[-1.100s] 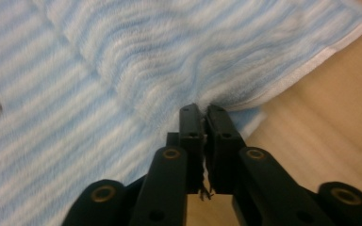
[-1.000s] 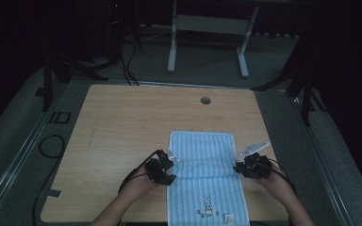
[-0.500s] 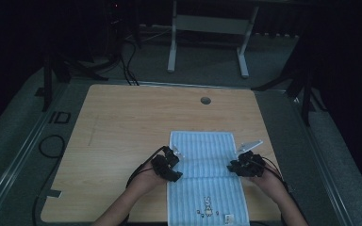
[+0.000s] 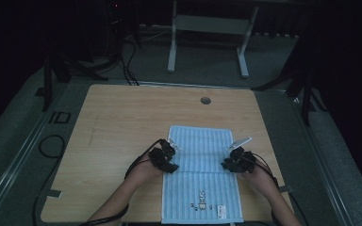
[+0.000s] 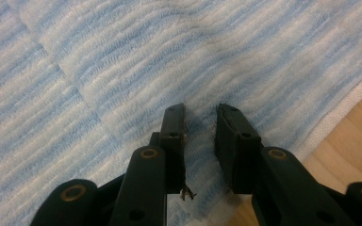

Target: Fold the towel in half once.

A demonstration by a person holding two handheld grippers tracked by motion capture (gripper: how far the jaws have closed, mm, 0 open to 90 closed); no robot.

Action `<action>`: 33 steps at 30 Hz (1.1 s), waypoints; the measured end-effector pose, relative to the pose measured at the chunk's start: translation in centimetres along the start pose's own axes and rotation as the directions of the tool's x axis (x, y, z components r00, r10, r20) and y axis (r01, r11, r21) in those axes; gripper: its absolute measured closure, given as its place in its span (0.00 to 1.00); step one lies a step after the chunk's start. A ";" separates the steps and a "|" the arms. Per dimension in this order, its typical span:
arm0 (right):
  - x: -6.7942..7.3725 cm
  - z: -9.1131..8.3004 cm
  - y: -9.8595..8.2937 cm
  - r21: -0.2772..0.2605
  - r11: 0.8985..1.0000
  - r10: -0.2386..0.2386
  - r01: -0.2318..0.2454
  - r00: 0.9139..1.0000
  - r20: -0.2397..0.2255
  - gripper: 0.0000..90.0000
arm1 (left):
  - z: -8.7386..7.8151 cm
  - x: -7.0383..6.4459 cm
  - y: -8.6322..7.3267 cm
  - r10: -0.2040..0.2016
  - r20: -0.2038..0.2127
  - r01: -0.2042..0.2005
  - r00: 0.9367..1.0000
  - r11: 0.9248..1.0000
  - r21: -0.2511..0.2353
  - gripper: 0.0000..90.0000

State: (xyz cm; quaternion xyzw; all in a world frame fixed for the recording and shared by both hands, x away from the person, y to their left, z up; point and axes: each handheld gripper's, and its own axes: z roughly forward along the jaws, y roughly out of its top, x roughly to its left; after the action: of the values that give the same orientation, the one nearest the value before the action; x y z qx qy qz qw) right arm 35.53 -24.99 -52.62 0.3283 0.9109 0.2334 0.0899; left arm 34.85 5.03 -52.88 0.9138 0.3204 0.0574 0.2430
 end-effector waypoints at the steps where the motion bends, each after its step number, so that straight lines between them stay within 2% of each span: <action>1: 0.0 0.1 0.2 0.003 1.000 0.000 0.000 1.000 0.000 0.81 | 0.0 0.2 -0.1 -0.004 -0.003 0.004 1.000 1.000 -0.001 0.59; 4: 0.0 0.4 0.8 0.008 1.000 0.000 0.000 1.000 -0.003 0.80 | -0.1 0.7 -0.2 -0.004 -0.008 0.004 1.000 1.000 -0.007 0.59; 6: -0.2 0.6 1.2 0.008 1.000 0.000 0.000 1.000 -0.006 0.80 | -0.1 1.3 -0.2 -0.022 -0.013 0.022 1.000 1.000 -0.014 0.59; 8: -0.3 0.9 1.6 0.006 1.000 0.006 -0.006 1.000 -0.005 0.80 | -0.1 1.8 -0.1 -0.023 -0.022 0.023 0.999 1.000 -0.010 0.59; 11: -0.4 1.1 2.0 -0.004 1.000 0.011 -0.011 1.000 -0.002 0.80 | -0.2 1.9 -0.1 -0.023 -0.033 0.023 0.999 1.000 -0.002 0.59; 14: -0.4 1.2 2.1 0.000 1.000 0.016 -0.016 1.000 0.001 0.79 | -0.3 1.7 -0.4 -0.027 -0.012 0.027 1.000 1.000 0.006 0.59; 15: -0.3 1.1 2.1 0.002 1.000 0.013 -0.013 1.000 0.000 0.79 | -0.6 1.4 -0.6 -0.014 -0.008 0.014 1.000 1.000 0.020 0.59; 17: -0.1 0.8 2.1 0.001 1.000 0.007 -0.007 1.000 -0.017 0.77 | -0.9 1.5 -0.6 -0.018 -0.002 0.018 1.000 0.999 0.033 0.58; 19: -0.2 0.4 2.4 -0.011 1.000 -0.002 0.002 1.000 -0.011 0.76 | -1.3 2.1 -0.3 -0.034 -0.031 0.035 0.999 0.999 0.036 0.55; 22: -1.3 -0.6 3.4 -0.042 0.999 0.015 -0.015 1.000 0.013 0.75 | -1.8 3.7 0.6 -0.082 -0.078 0.084 0.994 0.996 0.019 0.51; 26: -3.5 -1.1 5.0 -0.056 0.997 0.054 -0.052 0.998 0.041 0.74 | -1.7 5.9 1.9 -0.129 -0.137 0.132 0.982 0.991 0.012 0.49; 27: -4.1 -1.1 5.4 -0.058 0.996 0.064 -0.062 0.997 0.040 0.73 | -1.5 6.4 2.2 -0.134 -0.156 0.136 0.979 0.991 0.003 0.49; 29: -5.1 -0.8 6.3 -0.060 0.996 0.073 -0.069 0.996 0.057 0.69 | -1.2 7.1 2.8 -0.138 -0.170 0.137 0.976 0.990 -0.017 0.49; 30: -5.6 -0.6 6.7 -0.060 0.995 0.079 -0.075 0.995 0.058 0.69 | -1.0 7.4 3.1 -0.128 -0.175 0.127 0.976 0.992 -0.021 0.49; 32: -6.0 -0.3 7.0 -0.053 0.995 0.092 -0.090 0.994 0.051 0.69 | -0.7 7.6 3.4 -0.122 -0.179 0.120 0.976 0.993 -0.020 0.49; 33: -6.4 0.1 7.4 -0.036 0.995 0.098 -0.096 0.993 0.058 0.68 | -0.1 8.0 4.0 -0.125 -0.193 0.127 0.973 0.992 -0.005 0.49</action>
State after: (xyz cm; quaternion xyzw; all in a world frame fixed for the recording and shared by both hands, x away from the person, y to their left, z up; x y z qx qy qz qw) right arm 44.64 -24.04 -49.08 0.3775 0.8868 0.2426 0.1108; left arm 43.33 7.28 -51.28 0.8825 0.4000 0.1292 0.2107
